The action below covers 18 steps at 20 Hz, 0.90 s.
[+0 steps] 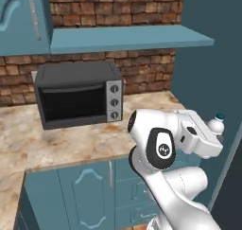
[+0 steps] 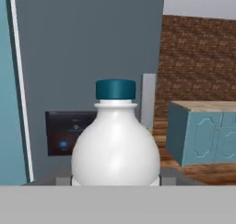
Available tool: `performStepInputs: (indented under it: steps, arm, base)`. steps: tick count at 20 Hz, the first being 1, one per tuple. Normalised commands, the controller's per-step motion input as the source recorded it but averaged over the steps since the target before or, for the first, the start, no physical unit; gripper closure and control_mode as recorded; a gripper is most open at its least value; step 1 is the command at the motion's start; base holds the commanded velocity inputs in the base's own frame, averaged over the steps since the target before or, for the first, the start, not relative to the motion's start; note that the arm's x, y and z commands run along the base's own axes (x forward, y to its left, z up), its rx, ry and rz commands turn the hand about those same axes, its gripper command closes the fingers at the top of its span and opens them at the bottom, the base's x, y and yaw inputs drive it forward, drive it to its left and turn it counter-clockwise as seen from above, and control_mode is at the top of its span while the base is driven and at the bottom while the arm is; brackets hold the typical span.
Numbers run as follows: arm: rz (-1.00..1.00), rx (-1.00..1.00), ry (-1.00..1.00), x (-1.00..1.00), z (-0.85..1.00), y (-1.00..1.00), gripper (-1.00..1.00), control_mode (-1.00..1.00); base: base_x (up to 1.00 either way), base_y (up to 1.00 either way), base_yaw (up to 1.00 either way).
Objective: Take the bottled waters from the counter and place them in the freezer to freeze. Close the freezer door after placing the bottles.
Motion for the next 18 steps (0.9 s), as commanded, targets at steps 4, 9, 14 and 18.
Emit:
performStepInputs:
  steps: [4, 9, 14, 18]
  arm:
    - [0.00, 0.00, 0.00, 0.00, 0.00, 0.00, 1.00, 1.00]
    - [0.00, 0.00, 0.00, 0.00, 0.00, 0.00, 1.00, 1.00]
    - [0.00, 0.00, 0.00, 0.00, 0.00, 0.00, 1.00, 1.00]
    - [0.00, 0.00, 0.00, 0.00, 0.00, 0.00, 1.00, 1.00]
  base:
    - [-1.00, -0.12, 0.00]
    - [-1.00, -0.25, 0.00]
    - [-0.87, -0.48, 0.00]
    - [-0.88, -0.68, 0.00]
